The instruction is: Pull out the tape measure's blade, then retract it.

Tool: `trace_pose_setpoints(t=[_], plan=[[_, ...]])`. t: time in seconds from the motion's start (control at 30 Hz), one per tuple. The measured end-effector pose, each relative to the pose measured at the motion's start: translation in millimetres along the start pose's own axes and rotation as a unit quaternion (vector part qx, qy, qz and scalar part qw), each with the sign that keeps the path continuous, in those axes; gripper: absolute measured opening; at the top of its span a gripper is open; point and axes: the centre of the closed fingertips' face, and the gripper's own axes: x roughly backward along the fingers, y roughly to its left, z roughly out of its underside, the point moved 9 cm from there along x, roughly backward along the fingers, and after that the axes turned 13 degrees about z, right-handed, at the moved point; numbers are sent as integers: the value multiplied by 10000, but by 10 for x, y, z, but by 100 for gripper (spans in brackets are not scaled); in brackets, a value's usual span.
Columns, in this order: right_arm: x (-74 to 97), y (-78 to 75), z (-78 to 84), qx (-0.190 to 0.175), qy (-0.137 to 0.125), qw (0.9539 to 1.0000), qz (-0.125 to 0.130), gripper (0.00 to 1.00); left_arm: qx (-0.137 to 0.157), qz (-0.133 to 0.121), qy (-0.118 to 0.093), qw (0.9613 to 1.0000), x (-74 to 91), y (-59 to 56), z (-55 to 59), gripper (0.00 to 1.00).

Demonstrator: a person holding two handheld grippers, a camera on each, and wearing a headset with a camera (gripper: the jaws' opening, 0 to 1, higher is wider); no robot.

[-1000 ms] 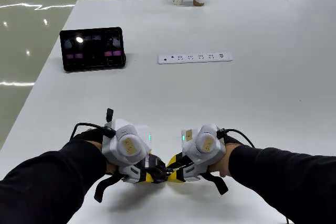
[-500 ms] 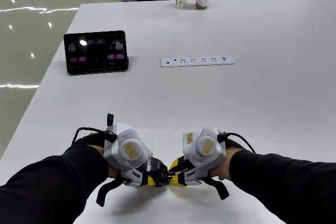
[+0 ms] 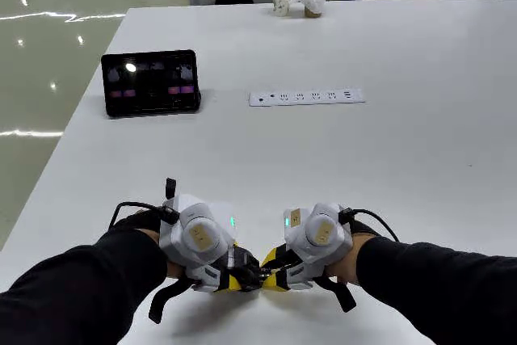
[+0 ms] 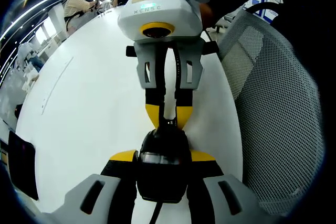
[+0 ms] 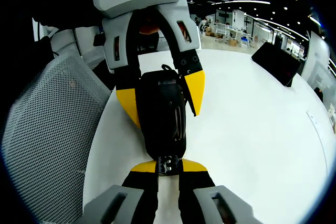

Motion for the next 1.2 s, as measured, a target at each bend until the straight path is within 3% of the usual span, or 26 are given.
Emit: trace_pose_setpoints(t=[1.2], plan=[[105,-7,72,-98,36,9999,-18,11,9,-3,-85,10000,-7,-3,2,30]])
